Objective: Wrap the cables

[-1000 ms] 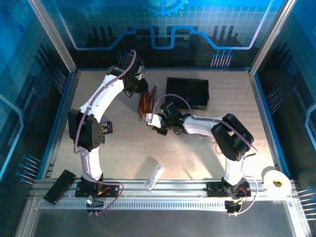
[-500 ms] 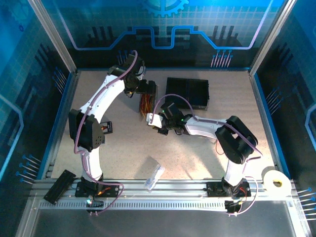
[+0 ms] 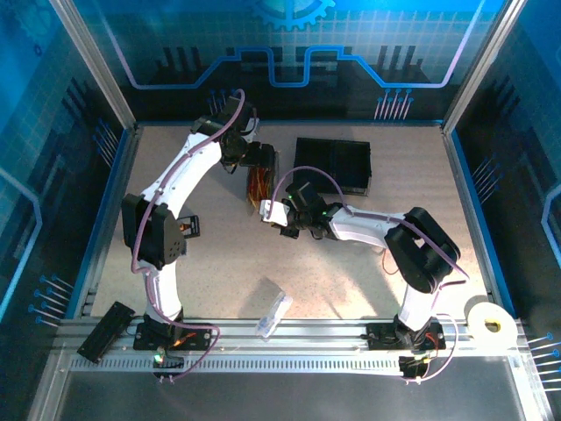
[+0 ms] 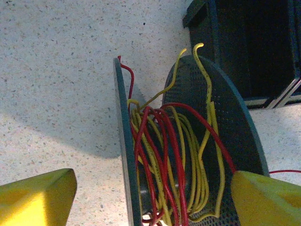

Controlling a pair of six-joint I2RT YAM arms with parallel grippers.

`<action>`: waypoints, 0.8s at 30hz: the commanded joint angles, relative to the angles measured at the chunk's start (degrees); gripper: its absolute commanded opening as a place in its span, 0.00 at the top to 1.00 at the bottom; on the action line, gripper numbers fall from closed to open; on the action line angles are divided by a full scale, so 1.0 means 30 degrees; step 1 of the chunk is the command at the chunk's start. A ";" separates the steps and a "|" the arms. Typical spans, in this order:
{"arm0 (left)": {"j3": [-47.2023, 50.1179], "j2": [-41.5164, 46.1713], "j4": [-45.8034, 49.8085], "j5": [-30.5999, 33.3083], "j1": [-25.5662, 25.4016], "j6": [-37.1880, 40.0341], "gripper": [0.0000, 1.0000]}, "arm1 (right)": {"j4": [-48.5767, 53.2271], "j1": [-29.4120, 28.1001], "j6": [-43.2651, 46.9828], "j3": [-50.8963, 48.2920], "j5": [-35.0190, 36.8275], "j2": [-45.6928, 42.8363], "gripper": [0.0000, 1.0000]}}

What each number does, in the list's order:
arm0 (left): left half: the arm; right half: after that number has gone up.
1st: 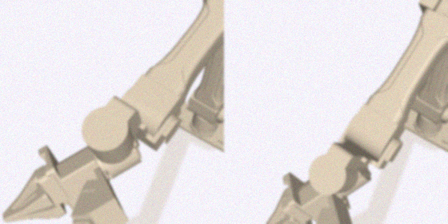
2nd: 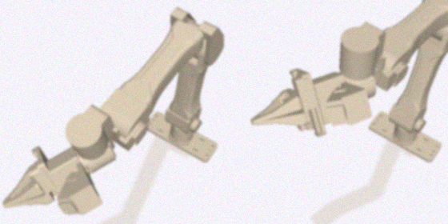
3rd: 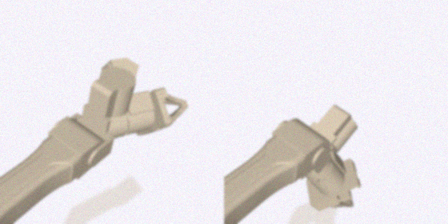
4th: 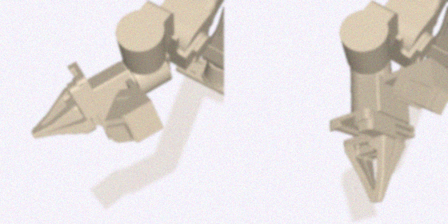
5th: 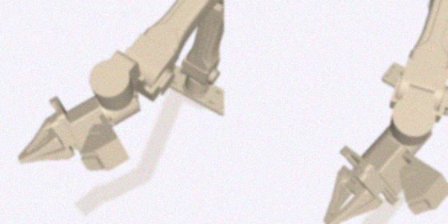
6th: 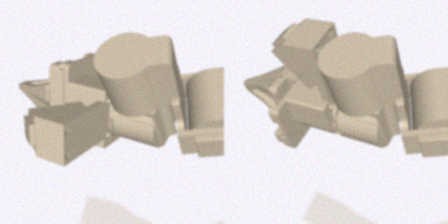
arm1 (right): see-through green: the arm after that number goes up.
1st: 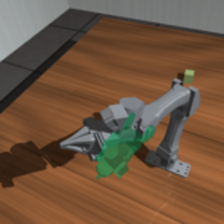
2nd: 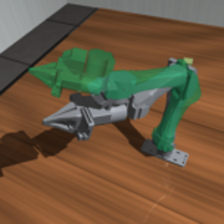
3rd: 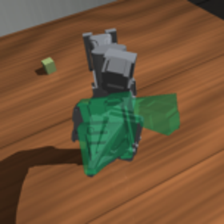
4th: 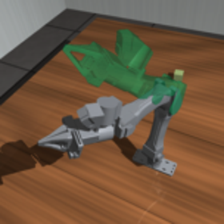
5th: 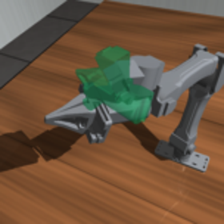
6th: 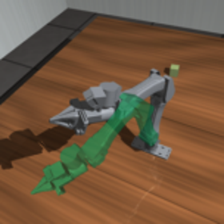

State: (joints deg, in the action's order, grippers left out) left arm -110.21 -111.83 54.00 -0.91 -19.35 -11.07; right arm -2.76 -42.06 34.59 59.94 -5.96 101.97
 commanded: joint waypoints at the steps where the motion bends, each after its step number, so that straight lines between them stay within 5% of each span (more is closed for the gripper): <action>1: -0.0403 -0.0057 0.1063 -0.0298 -0.0169 0.0472 0.26 | -0.0016 -0.0165 0.0246 0.0219 0.0110 -0.0399 1.00; 24: -0.0996 -0.1087 0.2143 0.0709 -0.0258 0.0781 0.70 | 0.0248 -0.0106 0.0125 0.0499 -0.0065 -0.0318 1.00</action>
State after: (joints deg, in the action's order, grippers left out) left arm -111.31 -114.06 58.50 0.23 -19.73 -8.99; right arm -2.57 -42.06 34.59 59.99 -5.98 101.97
